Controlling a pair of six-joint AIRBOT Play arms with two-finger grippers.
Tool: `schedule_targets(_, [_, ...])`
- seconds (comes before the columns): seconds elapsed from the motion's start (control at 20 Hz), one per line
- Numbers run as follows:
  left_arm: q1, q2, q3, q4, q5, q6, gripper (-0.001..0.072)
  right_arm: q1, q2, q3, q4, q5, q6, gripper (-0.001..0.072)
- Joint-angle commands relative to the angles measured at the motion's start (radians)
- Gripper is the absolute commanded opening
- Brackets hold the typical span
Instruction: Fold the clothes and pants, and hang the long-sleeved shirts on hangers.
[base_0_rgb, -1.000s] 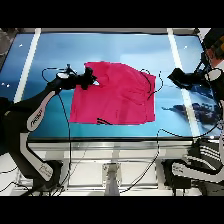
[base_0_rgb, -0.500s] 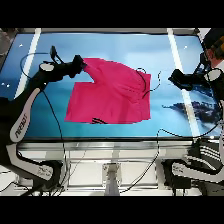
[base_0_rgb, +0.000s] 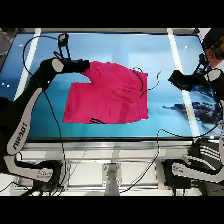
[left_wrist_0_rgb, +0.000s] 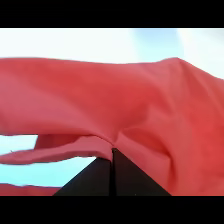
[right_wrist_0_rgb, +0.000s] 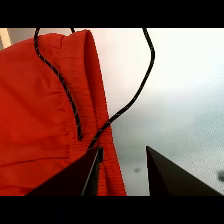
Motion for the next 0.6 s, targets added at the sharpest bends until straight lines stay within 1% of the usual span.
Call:
schedule_targets(0.0, [-0.025,0.007,0.135,0.42,-0.129,-0.153,0.0,0.0,0.0,0.0,0.0,0.005,0.002,0.0306])
schedule_targets(0.1, [-0.025,0.007,0.18,0.514,-0.163,-0.152,0.0001,0.0,0.0,0.0,0.0,0.005,0.003,0.0306])
schedule_targets(0.2, [-0.025,0.004,0.182,0.519,-0.18,-0.13,0.0001,0.0,0.0,0.0,0.001,0.006,0.003,0.0306])
schedule_targets(0.3, [-0.036,-0.016,0.182,0.484,-0.25,-0.107,0.0002,0.0,0.0,0.0,0.0,0.01,0.003,0.0306])
schedule_targets(0.4, [-0.044,-0.051,0.181,0.463,-0.365,-0.107,0.0001,0.0,0.0,0.0,0.0,0.011,0.003,0.0306])
schedule_targets(0.45, [-0.045,-0.079,0.178,0.463,-0.451,-0.092,0.0001,0.0,0.0,0.0,0.0,0.014,0.003,0.0306])
schedule_targets(0.5, [-0.045,-0.109,0.171,0.467,-0.54,-0.039,0.0001,0.0,0.0,0.0,-0.001,0.025,0.003,0.0307])
schedule_targets(0.55, [-0.044,-0.135,0.15,0.48,-0.607,-0.019,0.0001,0.0,0.0,0.0,-0.006,0.043,0.002,0.0306])
